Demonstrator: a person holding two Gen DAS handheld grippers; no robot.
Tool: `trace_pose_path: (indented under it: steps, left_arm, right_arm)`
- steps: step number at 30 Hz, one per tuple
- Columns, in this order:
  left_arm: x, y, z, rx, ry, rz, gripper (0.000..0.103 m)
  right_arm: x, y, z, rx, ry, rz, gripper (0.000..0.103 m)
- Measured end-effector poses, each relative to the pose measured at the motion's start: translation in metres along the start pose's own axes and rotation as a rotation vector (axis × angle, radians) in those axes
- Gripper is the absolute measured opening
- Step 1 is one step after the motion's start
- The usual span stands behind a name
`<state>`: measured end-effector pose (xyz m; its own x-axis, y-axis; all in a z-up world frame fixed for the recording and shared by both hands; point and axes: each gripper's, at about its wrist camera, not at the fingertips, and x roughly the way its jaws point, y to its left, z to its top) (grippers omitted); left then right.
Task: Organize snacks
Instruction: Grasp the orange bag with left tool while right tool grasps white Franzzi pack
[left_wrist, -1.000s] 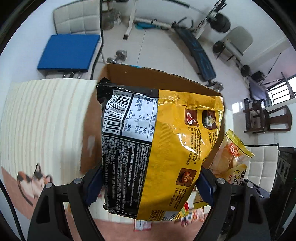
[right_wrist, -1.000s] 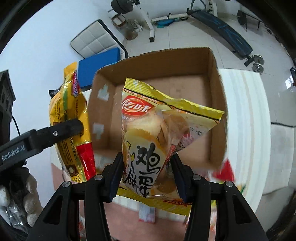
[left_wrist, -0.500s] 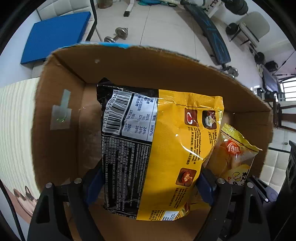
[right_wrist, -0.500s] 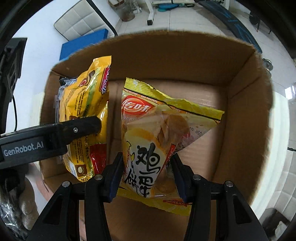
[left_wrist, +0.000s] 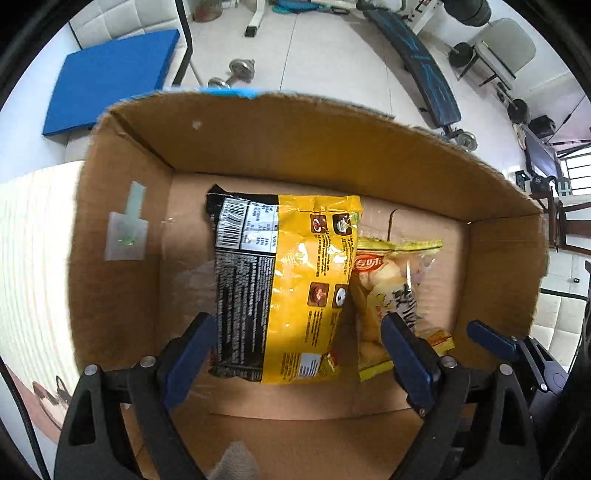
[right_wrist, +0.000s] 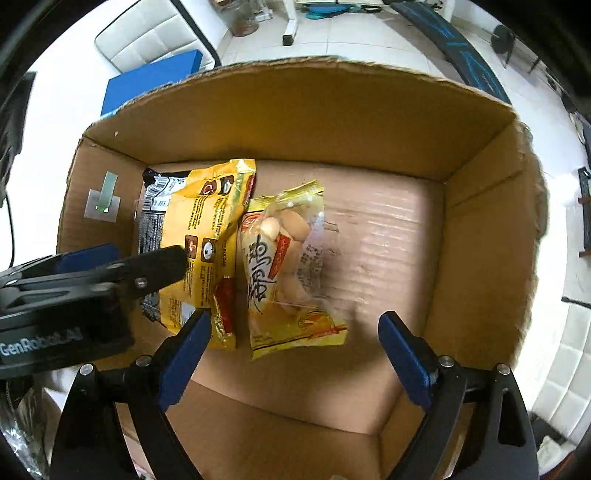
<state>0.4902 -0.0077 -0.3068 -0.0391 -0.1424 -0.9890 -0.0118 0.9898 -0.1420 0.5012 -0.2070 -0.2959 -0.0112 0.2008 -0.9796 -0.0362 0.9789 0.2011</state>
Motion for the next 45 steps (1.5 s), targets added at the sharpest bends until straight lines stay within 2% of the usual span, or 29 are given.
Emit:
trace_pose_path:
  steps: [3, 9, 15, 20, 29, 34, 40, 43, 45]
  left_arm:
    - [-0.018, 0.005, -0.013, 0.009, -0.039, 0.002, 0.092]
    - [-0.066, 0.007, -0.041, 0.047, -0.201, 0.057, 0.092]
    - [-0.109, 0.011, -0.088, 0.057, -0.301, 0.082, 0.092]
    - [-0.129, 0.016, -0.127, 0.051, -0.345, 0.105, 0.092]
    - [-0.138, 0.023, -0.179, 0.023, -0.377, 0.133, 0.092]
    - [-0.118, 0.039, -0.21, -0.005, -0.355, 0.167, 0.092]
    - [-0.055, 0.069, -0.227, -0.039, -0.229, 0.227, 0.092]
    - [-0.03, 0.08, -0.225, -0.053, -0.185, 0.248, 0.092]
    - [-0.015, 0.085, -0.223, -0.058, -0.159, 0.25, 0.092]
  right_arm:
    - [-0.008, -0.008, -0.015, 0.01, -0.022, -0.012, 0.097]
    - [-0.043, 0.009, -0.049, 0.018, -0.091, -0.036, 0.098]
    - [-0.072, 0.022, -0.089, 0.052, -0.183, -0.039, 0.098]
    - [-0.099, 0.031, -0.124, 0.074, -0.246, -0.053, 0.098]
    - [-0.112, 0.041, -0.179, 0.087, -0.263, -0.05, 0.098]
    - [-0.08, 0.033, -0.214, 0.15, -0.185, 0.007, 0.098]
    - [0.005, 0.023, -0.233, 0.25, -0.048, 0.083, 0.097]
    - [0.041, 0.021, -0.231, 0.287, -0.026, 0.083, 0.088]
    - [0.062, 0.021, -0.228, 0.31, -0.008, 0.083, 0.077]
